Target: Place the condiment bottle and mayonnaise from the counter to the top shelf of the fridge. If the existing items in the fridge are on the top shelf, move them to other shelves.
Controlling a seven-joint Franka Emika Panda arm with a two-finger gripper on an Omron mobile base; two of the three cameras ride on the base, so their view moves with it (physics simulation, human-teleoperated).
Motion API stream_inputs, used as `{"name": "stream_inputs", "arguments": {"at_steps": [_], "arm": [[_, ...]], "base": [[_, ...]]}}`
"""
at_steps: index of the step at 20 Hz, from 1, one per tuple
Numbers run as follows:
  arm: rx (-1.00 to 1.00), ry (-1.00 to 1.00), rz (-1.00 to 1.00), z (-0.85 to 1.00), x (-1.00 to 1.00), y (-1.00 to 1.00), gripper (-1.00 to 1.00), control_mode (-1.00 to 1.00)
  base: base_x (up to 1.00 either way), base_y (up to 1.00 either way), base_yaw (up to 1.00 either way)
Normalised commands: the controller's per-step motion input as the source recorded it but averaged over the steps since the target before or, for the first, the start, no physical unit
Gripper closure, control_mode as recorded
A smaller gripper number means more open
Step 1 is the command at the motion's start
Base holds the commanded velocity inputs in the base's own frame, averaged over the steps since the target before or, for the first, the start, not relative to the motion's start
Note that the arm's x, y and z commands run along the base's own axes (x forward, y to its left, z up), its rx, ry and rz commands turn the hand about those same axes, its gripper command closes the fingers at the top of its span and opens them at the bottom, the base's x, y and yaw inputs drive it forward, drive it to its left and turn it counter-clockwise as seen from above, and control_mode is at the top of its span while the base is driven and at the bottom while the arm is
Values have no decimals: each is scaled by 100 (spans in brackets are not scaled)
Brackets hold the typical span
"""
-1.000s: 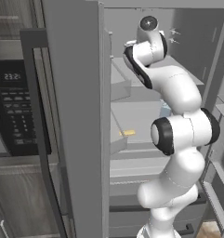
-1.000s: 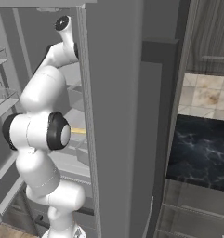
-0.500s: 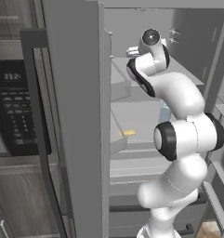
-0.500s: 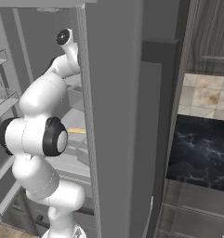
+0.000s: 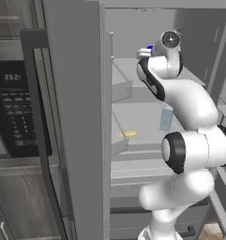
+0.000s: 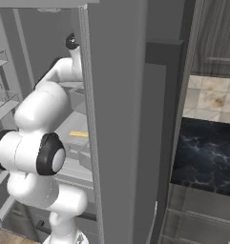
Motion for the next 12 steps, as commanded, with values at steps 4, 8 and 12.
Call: {"name": "stream_inputs", "arguments": {"at_steps": [4,8,12], "arm": [[26,13,0,-27,-92,-32,-100,-100],[9,8,0,15,-45,-6,-100,-100],[-8,-12,0,65,-23,27,-100,-100]], "base": [[0,0,0],[0,0,0],[0,0,0]]}}
